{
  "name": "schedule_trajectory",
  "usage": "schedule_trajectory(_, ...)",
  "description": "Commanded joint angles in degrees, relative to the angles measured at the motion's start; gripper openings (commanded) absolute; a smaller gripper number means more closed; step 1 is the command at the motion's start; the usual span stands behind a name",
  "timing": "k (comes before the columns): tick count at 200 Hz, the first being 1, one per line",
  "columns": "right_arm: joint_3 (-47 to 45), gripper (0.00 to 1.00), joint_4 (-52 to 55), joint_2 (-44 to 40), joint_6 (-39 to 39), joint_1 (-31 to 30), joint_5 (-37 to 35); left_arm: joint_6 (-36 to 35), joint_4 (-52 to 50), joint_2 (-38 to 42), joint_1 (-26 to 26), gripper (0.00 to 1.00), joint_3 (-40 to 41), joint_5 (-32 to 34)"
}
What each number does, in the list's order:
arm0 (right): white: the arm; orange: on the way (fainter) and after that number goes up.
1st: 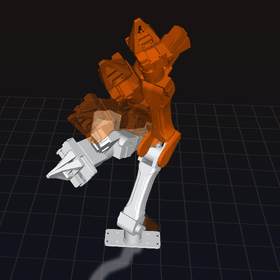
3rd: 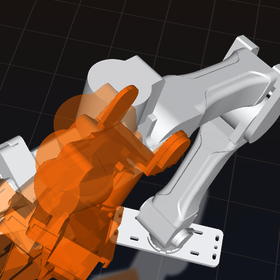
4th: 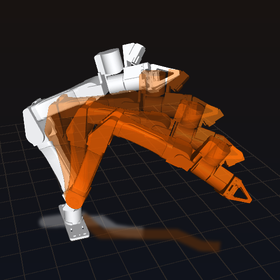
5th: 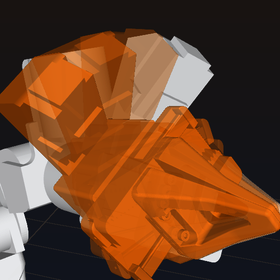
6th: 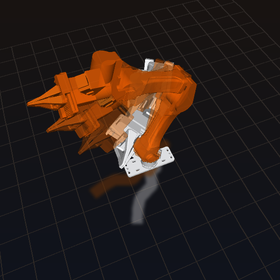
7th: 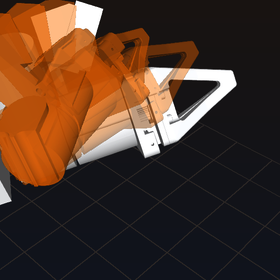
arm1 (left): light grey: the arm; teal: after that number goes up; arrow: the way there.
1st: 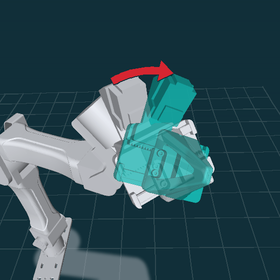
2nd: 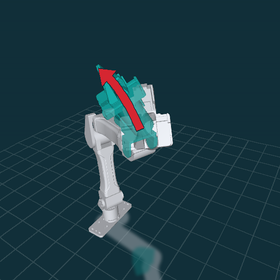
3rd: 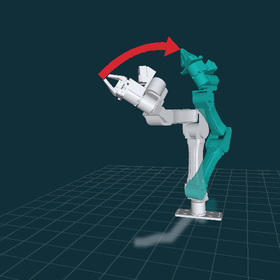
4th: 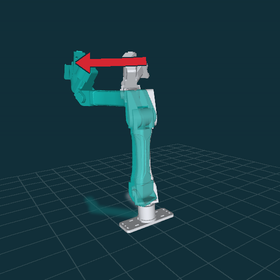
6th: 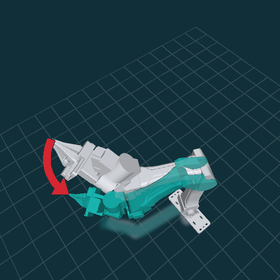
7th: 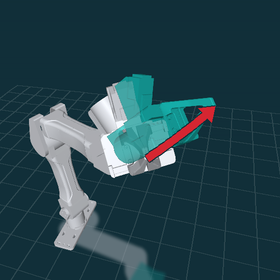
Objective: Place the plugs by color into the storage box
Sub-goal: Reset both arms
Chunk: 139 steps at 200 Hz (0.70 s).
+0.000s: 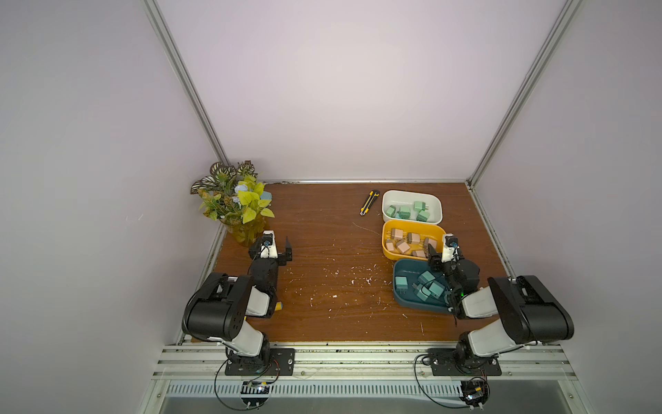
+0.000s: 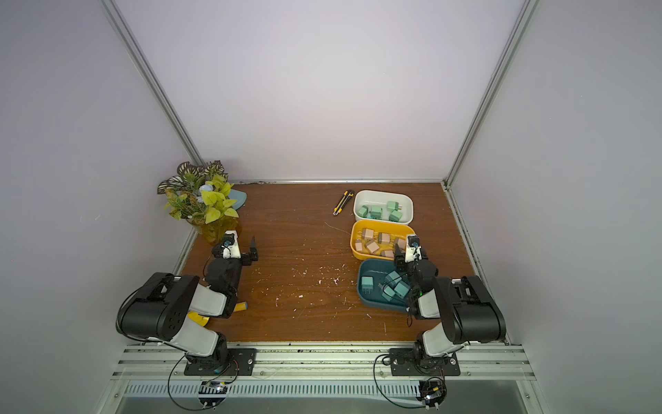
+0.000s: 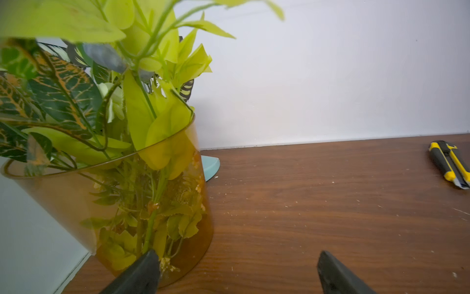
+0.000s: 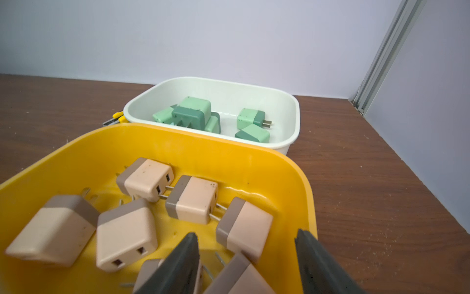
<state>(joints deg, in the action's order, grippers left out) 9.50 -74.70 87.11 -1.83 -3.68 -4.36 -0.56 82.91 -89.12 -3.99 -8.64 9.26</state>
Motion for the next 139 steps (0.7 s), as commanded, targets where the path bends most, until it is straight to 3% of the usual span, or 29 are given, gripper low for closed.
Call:
schedule_trajectory(1, 2.47, 0.81, 0.14, 0.33, 2.82, 0.18, -7.83, 1.46, -1.57, -0.47, 0.91, 0.99, -0.75, 2.84)
schedule_trajectory(17, 3.23, 0.99, 2.36, -0.36, 3.05, 0.07, -8.39, 2.35, -4.17, -0.29, 0.91, 0.99, -2.04, 4.66)
schedule_trajectory(89, 3.31, 1.00, 2.59, -0.36, 2.84, 0.08, -8.34, 2.33, -3.76, -0.49, 0.91, 1.00, -1.91, 5.17)
schedule_trajectory(117, 3.33, 1.00, 2.58, -0.36, 2.85, 0.08, -8.31, 1.77, -6.07, -0.19, 2.69, 1.00, -2.78, -3.16)
schedule_trajectory(139, 3.22, 1.00, 2.52, -0.36, 2.77, 0.08, -8.35, 1.81, -6.01, -0.24, 2.90, 0.99, -2.72, -3.28)
